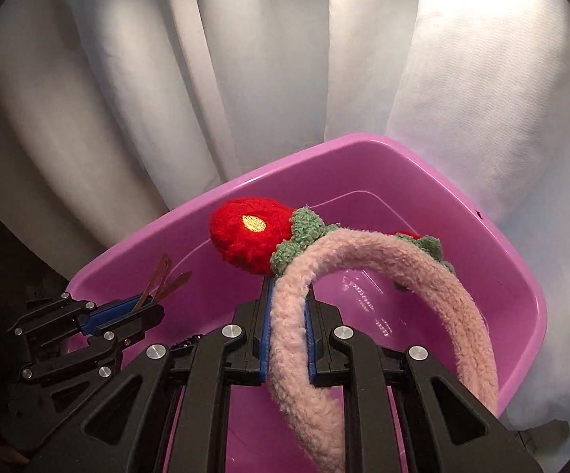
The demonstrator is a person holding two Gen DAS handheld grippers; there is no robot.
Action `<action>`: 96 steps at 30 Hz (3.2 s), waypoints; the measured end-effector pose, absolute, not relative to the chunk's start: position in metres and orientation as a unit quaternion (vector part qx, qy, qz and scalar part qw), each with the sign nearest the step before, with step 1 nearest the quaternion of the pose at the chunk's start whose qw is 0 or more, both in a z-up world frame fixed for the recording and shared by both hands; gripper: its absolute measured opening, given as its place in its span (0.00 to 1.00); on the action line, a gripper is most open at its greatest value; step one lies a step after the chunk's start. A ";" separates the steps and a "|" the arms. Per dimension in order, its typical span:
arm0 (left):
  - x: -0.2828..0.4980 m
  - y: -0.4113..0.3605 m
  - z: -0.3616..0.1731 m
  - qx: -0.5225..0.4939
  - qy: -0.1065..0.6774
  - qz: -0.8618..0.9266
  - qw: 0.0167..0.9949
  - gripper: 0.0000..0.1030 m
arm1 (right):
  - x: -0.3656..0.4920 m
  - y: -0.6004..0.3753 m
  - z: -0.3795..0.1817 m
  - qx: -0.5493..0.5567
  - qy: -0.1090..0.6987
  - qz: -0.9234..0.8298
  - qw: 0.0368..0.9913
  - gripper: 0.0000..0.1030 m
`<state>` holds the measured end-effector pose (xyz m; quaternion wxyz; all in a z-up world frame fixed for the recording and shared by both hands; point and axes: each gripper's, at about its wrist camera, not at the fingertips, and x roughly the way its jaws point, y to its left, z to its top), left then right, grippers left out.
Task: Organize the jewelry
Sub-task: 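Open both tools to drop the headband and hair clip into the tub, then move both tools back from the tub down toward the table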
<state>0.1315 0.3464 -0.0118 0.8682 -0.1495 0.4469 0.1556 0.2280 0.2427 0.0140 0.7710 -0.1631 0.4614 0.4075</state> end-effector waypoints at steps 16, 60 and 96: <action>0.131 0.350 -0.019 -0.132 0.461 0.183 0.859 0.64 | 0.254 0.246 -0.009 -0.160 0.500 0.371 0.766 0.44; 0.092 0.132 0.019 -0.025 0.390 -0.009 0.921 0.92 | 0.103 -0.125 0.025 0.076 0.424 0.124 0.894 0.59; 0.025 -0.039 -0.165 -0.062 0.483 0.121 0.865 0.94 | 0.061 -0.238 -0.144 0.000 0.482 0.237 0.843 0.69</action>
